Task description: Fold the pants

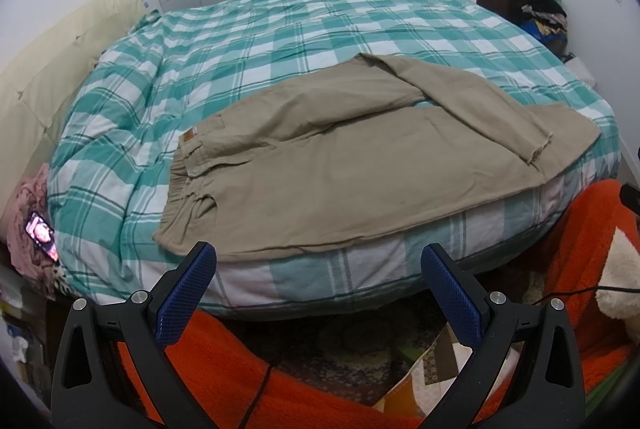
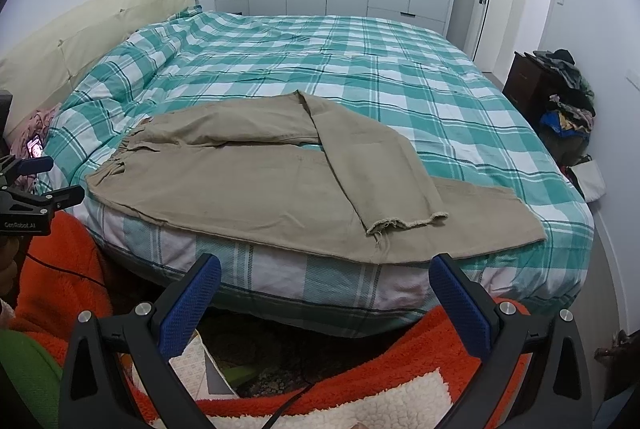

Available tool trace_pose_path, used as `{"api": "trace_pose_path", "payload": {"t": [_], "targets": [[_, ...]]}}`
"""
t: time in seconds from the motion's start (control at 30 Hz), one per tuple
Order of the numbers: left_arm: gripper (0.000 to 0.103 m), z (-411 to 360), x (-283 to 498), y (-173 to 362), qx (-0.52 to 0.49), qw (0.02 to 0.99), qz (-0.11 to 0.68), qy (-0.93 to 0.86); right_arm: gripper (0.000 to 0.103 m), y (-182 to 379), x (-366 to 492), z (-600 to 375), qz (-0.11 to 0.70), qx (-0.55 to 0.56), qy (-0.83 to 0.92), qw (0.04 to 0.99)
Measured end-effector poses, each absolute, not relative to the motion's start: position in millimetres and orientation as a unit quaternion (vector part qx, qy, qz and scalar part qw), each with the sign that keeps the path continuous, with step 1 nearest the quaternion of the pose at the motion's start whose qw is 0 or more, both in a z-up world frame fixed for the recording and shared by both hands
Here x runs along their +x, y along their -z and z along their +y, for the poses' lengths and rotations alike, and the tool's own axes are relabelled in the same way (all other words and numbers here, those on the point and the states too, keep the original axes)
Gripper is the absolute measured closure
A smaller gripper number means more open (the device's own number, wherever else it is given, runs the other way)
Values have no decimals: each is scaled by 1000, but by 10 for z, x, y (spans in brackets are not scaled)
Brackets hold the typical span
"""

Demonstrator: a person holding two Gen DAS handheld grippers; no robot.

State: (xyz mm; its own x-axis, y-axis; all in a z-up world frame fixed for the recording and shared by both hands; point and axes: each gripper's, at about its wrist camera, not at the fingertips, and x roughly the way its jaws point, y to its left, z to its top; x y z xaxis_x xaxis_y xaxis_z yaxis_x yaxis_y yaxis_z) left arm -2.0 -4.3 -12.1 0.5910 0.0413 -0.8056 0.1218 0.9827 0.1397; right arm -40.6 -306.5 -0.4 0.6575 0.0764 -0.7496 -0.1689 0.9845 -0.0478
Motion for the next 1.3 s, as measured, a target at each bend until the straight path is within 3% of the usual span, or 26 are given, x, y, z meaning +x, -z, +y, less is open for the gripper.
{"api": "trace_pose_path", "payload": {"t": [0.93, 1.17, 1.23, 1.3], "targets": [[1, -126, 41, 194, 99, 880, 463, 26, 0, 121, -282, -3182, 440, -85, -2, 894], [1, -126, 47, 239, 102, 878, 467, 21, 1, 227, 164, -3608, 355, -172, -20, 919], [1, -102, 49, 235, 99, 879, 466, 15, 13, 534, 465, -3719, 394, -197, -43, 897], [1, -63, 50, 231, 94, 879, 467, 8, 54, 831, 723, -3755, 452, -198, -85, 866]]}}
